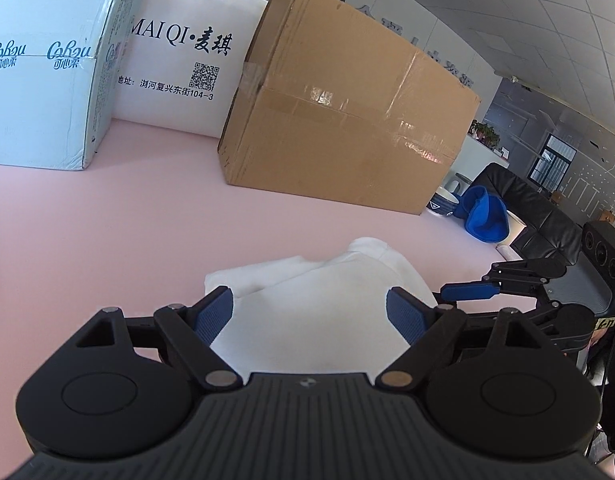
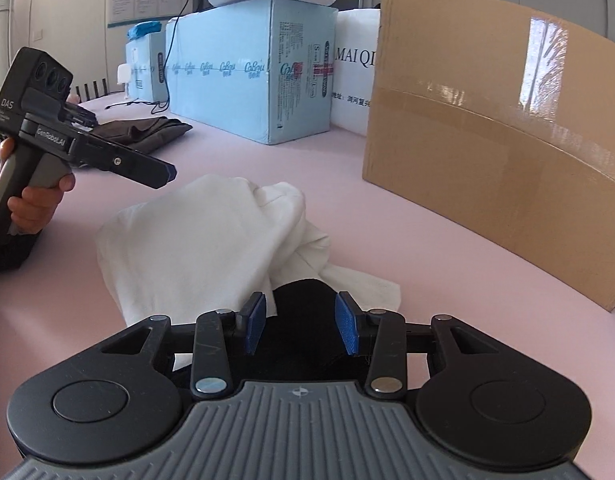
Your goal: Fold clothes
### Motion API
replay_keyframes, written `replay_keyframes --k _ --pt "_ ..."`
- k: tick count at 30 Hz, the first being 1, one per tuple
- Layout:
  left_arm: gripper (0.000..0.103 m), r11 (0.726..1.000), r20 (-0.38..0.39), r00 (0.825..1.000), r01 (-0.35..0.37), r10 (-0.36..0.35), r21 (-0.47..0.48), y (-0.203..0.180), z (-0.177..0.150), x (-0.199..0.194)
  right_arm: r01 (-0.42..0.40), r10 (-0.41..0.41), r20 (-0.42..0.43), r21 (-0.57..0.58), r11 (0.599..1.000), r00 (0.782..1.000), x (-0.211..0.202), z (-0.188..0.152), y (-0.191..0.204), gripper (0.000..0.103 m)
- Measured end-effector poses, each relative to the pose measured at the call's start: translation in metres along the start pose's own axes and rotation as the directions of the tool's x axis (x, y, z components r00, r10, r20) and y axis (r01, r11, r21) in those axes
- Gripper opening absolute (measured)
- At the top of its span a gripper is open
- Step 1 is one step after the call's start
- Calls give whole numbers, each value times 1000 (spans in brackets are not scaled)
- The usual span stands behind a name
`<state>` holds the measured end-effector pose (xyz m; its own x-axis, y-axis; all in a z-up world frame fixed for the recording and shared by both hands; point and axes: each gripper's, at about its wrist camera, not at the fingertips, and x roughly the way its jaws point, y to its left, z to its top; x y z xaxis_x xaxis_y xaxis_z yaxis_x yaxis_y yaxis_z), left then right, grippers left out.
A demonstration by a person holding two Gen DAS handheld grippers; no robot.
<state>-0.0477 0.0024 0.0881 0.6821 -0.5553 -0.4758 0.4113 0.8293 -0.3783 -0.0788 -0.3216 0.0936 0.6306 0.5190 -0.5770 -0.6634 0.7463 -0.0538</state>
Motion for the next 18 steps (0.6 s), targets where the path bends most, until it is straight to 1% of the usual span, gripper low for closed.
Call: replay_keyframes --k 3,6,7,8,9,12,14,18 --pt "83 1000 -20 1000 1 -1 -16 2 0 4 -32 31 -18 -10 999 999 4 2 4 37" --pt "83 1000 -33 999 2 -3 -26 4 -1 6 -32 31 -52 -15 999 998 13 2 5 35" --pt "83 1000 -34 999 3 -3 -27 4 -1 6 -37 36 -61 -13 999 998 16 2 5 32" --pt "83 1000 -33 999 3 -3 -26 4 -1 6 -45 44 -67 -10 999 997 17 2 5 26" --pt "83 1000 -32 999 2 -3 -26 4 -1 6 -54 53 -74 -8 999 996 19 2 5 23" --pt "83 1000 -36 999 4 -5 -23 3 -1 6 -72 71 -87 -1 997 994 22 1 5 16" --pt "83 1000 -36 999 3 -4 -23 3 -1 6 -63 63 -51 7 998 997 12 3 4 14" --pt "83 1000 -36 999 -18 17 -18 3 -2 9 -33 31 55 38 999 998 -11 8 -2 14"
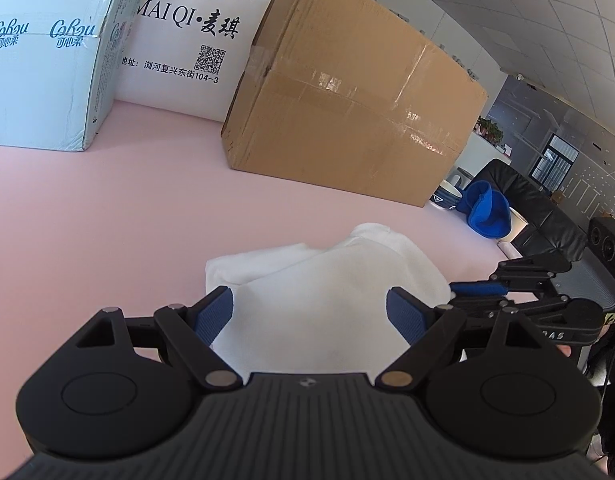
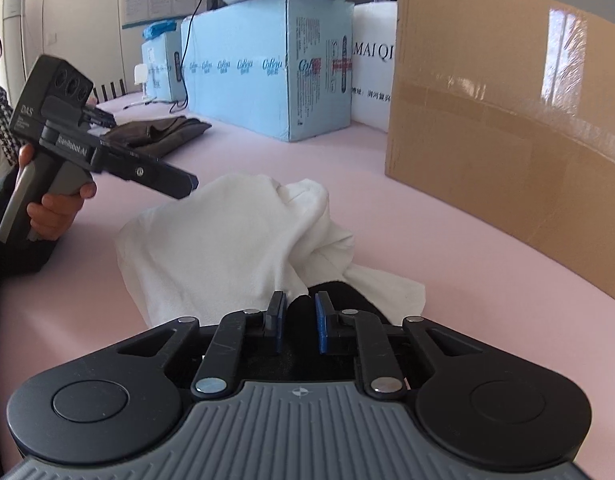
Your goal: Fold clothes
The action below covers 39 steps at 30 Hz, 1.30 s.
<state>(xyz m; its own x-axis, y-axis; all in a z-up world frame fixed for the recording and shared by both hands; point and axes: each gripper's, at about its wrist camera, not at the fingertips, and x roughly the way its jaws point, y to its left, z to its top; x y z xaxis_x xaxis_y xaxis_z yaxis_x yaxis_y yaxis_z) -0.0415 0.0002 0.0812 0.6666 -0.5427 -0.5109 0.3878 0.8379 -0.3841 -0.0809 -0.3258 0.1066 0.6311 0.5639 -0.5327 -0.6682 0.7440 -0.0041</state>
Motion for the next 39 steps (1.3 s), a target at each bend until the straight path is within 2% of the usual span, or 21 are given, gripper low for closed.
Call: replay_keyframes --k 2,6,11,14,15,16,17,19,21,23,26,28,29,32,34,39 --pt "83 1000 -15 1000 -19 19 2 1 -1 5 13 -14 44 18 1000 999 -9 3 -4 13" --pt "83 999 -80 996 -45 45 -7 4 -4 20 19 -23 62 71 997 998 -15 -5 -12 13" --pt "83 998 -130 990 -52 49 -20 8 -6 31 12 -19 33 203 979 999 1 -39 -29 13" --pt "83 998 -131 990 -61 58 -13 7 -6 31 34 -34 0 202 979 999 9 -45 -26 14" --pt "83 998 -122 991 -64 63 -8 7 -5 29 43 -45 3 192 980 999 8 -44 -23 14" --pt "83 997 -90 993 -77 78 10 5 -4 23 52 -55 10 183 982 998 6 -41 -20 19" --pt "83 995 -57 994 -92 93 28 3 -2 16 61 -65 18 174 983 998 3 -39 -17 28" --pt "83 986 41 991 -130 127 104 -3 3 3 68 -82 86 150 986 993 -8 -31 -9 44" --pt "83 965 150 978 -174 146 195 -10 10 -11 50 -73 157 146 988 985 -17 -23 -6 45" --pt "83 949 196 973 -172 122 264 -13 20 -17 34 -63 202 146 989 977 -17 -12 -6 47" --pt "81 932 133 991 -79 34 353 -11 34 -11 43 -81 219 173 984 972 -7 5 -10 52" --pt "64 926 68 998 -24 -1 376 -8 40 -1 45 -92 209 220 974 973 5 14 -12 52" --pt "62 934 32 999 4 -17 357 -5 42 4 56 -106 205 236 970 973 10 16 -10 52" --pt "63 948 -59 989 144 -132 283 6 43 16 33 -92 200 281 959 975 25 8 -10 52" --pt "64 935 -92 976 214 -195 283 6 38 20 -18 -38 167 321 947 985 32 -2 -14 52" --pt "63 929 -127 973 221 -191 296 0 35 33 -24 -30 146 355 935 989 35 -9 -21 50"
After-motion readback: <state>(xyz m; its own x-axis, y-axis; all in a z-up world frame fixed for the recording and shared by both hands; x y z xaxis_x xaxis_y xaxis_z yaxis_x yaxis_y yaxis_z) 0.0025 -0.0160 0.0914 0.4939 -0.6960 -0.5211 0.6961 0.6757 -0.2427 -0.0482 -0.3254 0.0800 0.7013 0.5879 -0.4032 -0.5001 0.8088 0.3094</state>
